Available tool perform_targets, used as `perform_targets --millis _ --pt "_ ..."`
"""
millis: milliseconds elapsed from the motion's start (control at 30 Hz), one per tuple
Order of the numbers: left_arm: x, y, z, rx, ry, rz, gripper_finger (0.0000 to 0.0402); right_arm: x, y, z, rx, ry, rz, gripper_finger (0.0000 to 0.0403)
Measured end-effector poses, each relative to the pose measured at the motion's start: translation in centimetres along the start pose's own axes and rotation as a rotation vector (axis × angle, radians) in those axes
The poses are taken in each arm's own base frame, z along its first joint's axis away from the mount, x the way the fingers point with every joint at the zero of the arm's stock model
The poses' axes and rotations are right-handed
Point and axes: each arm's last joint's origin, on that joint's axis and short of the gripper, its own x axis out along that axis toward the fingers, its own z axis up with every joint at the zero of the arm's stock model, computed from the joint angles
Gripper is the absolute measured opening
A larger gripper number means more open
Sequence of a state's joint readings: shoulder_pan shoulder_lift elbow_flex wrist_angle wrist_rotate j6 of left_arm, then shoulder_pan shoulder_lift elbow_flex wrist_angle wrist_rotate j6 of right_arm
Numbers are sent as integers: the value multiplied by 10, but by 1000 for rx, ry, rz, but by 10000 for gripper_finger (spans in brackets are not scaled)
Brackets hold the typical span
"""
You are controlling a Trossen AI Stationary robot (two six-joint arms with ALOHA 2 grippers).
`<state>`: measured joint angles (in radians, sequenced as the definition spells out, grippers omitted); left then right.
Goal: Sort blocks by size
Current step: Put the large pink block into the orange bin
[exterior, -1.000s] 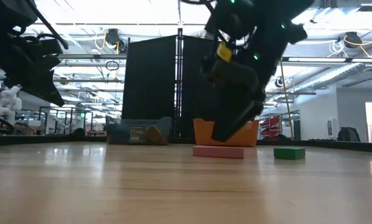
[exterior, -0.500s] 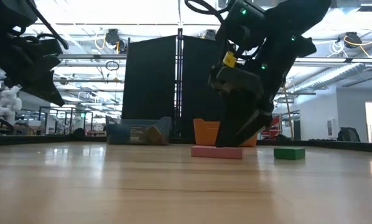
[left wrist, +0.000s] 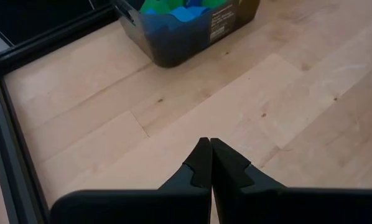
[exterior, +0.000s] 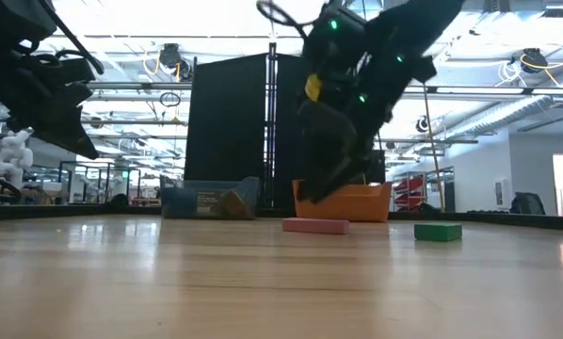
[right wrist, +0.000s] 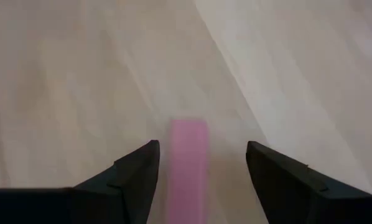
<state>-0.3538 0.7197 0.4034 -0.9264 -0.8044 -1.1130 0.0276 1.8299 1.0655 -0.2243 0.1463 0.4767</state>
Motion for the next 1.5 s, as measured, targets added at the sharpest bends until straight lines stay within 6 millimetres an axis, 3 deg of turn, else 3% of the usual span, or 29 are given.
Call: perform_targets --millis 233,667,767,933,1033,1167,1300,1500 --pt "0 0 0 -5 10 -5 0 -5 8 11 -88 -38 35 233" --pt "0 0 0 3 4 0 0 29 7 -9 -29 75 9 228" --pt "3 1 -4 8 5 11 0 29 5 -11 37 92 -35 194" --pt "12 2 -16 1 19 1 0 28 -1 -10 87 94 -84 75" --pt "15 1 -20 -15 37 -26 0 29 -4 -7 125 90 -60 75" --pt "17 -1 -21 -35 51 -56 0 21 -8 13 159 65 -50 75" --pt "17 -2 -20 -42 47 -63 0 -16 -17 64 130 -92 -105 75" --pt "16 -3 -20 -49 45 -70 0 -61 -71 121 94 -161 -281 75"
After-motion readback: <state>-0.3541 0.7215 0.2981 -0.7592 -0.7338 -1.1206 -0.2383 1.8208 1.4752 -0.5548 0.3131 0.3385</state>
